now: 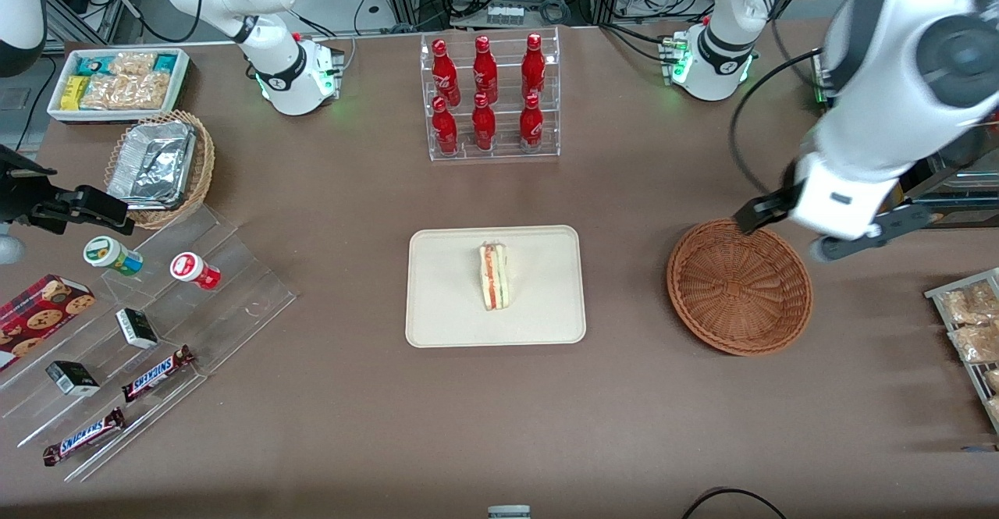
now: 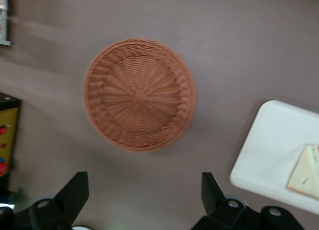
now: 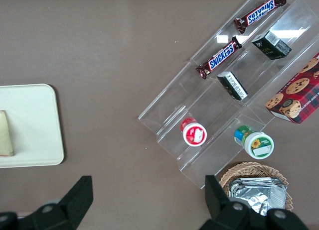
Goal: Place sandwich from basket to tray
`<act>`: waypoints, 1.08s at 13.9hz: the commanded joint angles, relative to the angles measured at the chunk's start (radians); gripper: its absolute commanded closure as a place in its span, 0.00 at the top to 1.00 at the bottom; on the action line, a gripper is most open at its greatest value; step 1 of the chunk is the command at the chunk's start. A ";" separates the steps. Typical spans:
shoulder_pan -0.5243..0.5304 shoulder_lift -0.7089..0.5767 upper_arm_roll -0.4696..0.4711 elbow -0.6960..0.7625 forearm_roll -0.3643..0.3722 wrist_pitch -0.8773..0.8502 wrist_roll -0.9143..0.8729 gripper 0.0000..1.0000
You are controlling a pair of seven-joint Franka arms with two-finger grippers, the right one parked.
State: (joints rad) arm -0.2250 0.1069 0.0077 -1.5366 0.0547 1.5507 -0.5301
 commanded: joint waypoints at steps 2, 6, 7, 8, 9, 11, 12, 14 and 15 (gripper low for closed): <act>0.136 -0.095 -0.014 -0.043 -0.036 -0.055 0.186 1.00; 0.220 -0.124 -0.012 -0.046 -0.044 -0.126 0.369 1.00; 0.222 -0.134 -0.011 -0.049 -0.044 -0.141 0.386 1.00; 0.219 -0.150 0.006 -0.066 -0.044 -0.147 0.409 1.00; 0.204 -0.167 0.035 -0.086 -0.044 -0.146 0.432 1.00; 0.173 -0.179 0.072 -0.099 -0.045 -0.147 0.467 1.00; 0.158 -0.179 0.086 -0.097 -0.045 -0.147 0.488 1.00; 0.157 -0.178 0.090 -0.082 -0.044 -0.158 0.486 1.00; 0.157 -0.173 0.090 -0.073 -0.042 -0.159 0.492 1.00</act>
State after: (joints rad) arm -0.0495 -0.0445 0.0834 -1.6028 0.0194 1.4038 -0.0563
